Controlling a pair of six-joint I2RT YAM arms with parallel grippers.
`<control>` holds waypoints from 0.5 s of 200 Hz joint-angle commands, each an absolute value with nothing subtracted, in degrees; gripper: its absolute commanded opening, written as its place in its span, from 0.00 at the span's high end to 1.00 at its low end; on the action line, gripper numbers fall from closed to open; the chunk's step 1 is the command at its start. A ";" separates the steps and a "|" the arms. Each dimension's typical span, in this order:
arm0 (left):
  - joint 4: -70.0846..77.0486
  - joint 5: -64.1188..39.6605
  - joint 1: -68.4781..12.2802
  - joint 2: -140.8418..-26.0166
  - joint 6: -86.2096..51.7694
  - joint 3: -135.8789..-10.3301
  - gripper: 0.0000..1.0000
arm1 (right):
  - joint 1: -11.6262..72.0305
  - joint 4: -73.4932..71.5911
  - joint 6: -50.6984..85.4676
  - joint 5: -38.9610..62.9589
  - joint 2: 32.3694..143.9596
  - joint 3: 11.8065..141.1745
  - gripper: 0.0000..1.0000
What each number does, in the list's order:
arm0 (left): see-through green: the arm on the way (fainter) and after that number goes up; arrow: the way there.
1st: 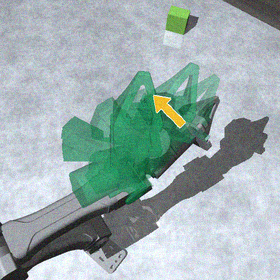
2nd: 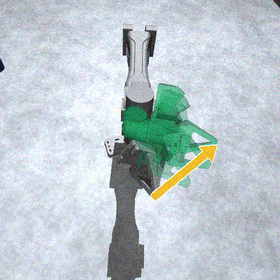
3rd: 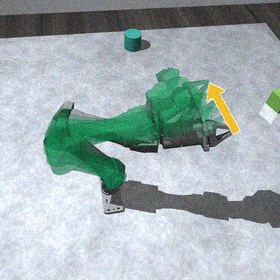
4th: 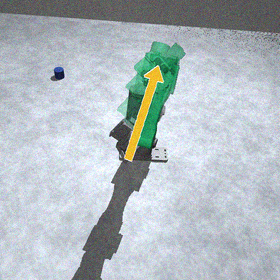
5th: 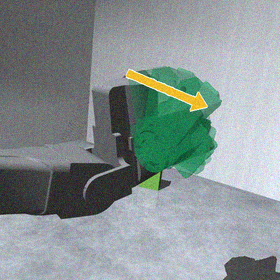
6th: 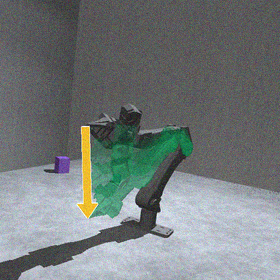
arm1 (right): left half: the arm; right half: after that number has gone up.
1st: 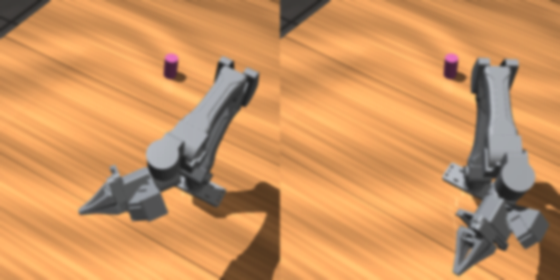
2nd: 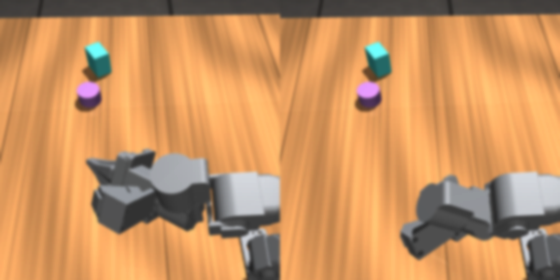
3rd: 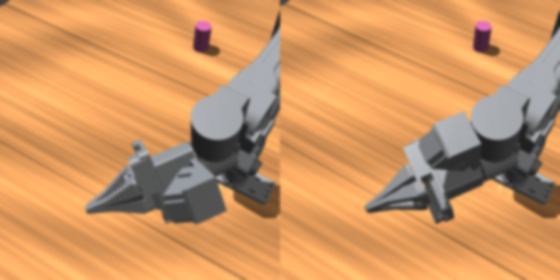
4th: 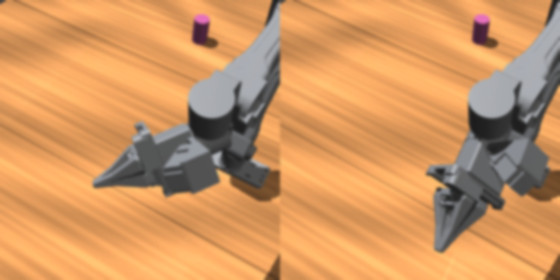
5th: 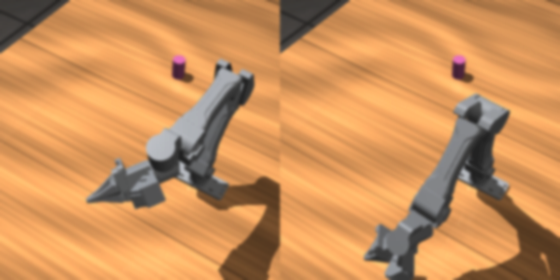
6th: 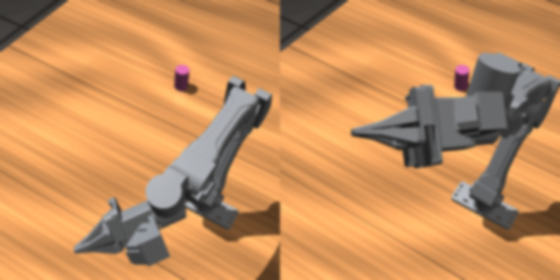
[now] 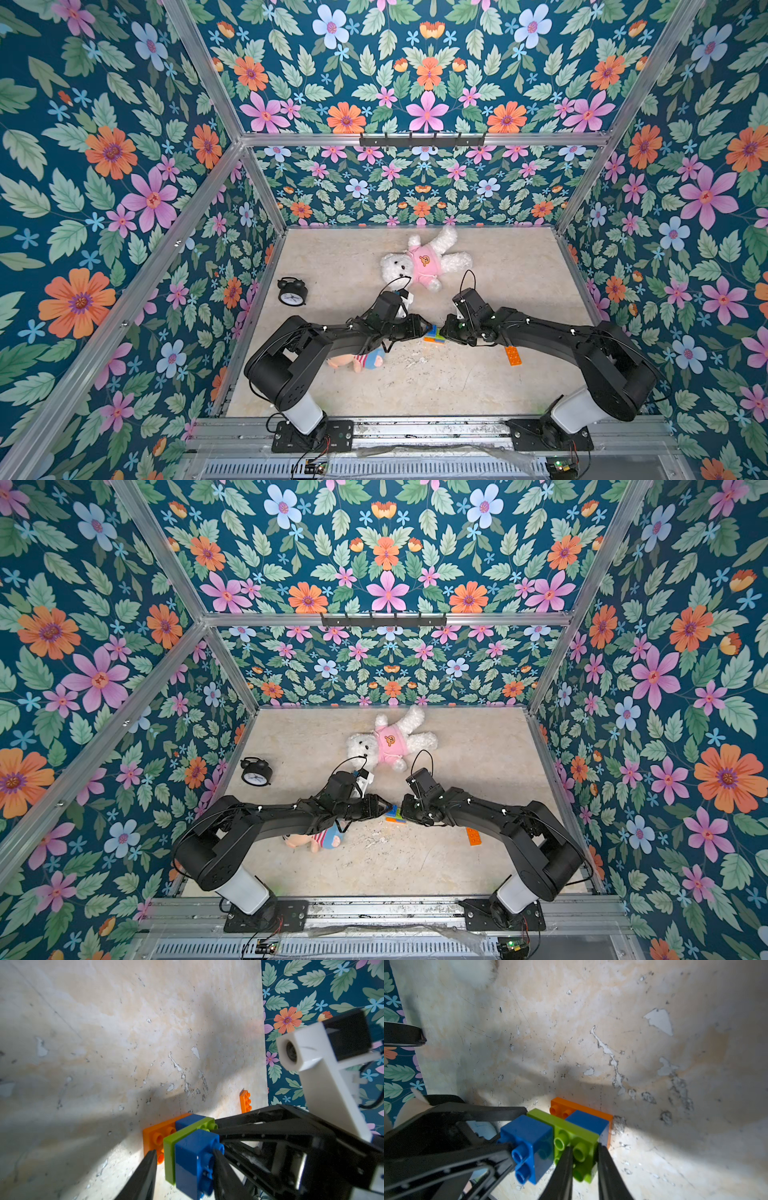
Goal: Assemble the number 5 with lego
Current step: Assemble the lego brick with the lego brick.
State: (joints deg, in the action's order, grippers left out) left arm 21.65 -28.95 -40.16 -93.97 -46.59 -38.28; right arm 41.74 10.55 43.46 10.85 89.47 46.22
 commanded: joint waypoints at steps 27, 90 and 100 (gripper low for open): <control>17.37 -25.49 -40.25 -94.24 -45.77 -37.42 0.55 | 41.81 18.03 43.05 8.20 90.21 45.52 0.76; 11.92 -26.13 -40.41 -96.12 -43.02 -39.28 0.60 | 41.79 19.23 43.13 6.94 90.62 46.18 0.76; 9.94 -25.70 -40.56 -96.41 -42.39 -40.06 0.60 | 41.84 19.25 43.03 6.95 90.67 46.16 0.76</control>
State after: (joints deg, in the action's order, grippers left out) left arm 21.32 -29.67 -40.27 -95.20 -45.45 -39.27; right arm 41.78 11.09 43.83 10.17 89.86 46.72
